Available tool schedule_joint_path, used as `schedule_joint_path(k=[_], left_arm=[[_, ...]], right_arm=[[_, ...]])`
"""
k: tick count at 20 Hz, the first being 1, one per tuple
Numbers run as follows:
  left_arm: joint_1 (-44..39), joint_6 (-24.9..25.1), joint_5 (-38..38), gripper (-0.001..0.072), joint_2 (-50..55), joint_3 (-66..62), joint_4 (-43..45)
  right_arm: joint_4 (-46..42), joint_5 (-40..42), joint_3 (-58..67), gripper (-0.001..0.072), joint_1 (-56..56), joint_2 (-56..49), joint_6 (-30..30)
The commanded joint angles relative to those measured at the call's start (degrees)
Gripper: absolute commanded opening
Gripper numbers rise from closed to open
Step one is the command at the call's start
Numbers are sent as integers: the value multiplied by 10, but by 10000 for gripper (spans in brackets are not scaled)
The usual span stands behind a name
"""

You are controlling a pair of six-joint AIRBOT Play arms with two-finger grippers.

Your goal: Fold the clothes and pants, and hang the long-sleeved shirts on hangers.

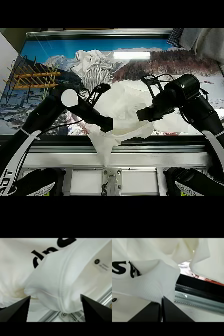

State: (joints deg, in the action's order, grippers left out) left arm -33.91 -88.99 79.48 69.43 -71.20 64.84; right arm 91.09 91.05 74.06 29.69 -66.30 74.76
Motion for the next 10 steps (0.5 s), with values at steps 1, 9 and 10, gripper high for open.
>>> schedule_joint_path(k=[1, 9, 10], left_arm=[[0, 1, 29, 691, -2, -84, -4], [72, -2, 24, 691, 0, -152, 74], [101, -6, 19, 691, 2, -152, 92]], right_arm=[[1, 0, 0, 20, 1, 0, 0], [-4, 0, 0, 21, 1, -3, 0], [-4, 0, 0, 20, 1, -3, 0]])
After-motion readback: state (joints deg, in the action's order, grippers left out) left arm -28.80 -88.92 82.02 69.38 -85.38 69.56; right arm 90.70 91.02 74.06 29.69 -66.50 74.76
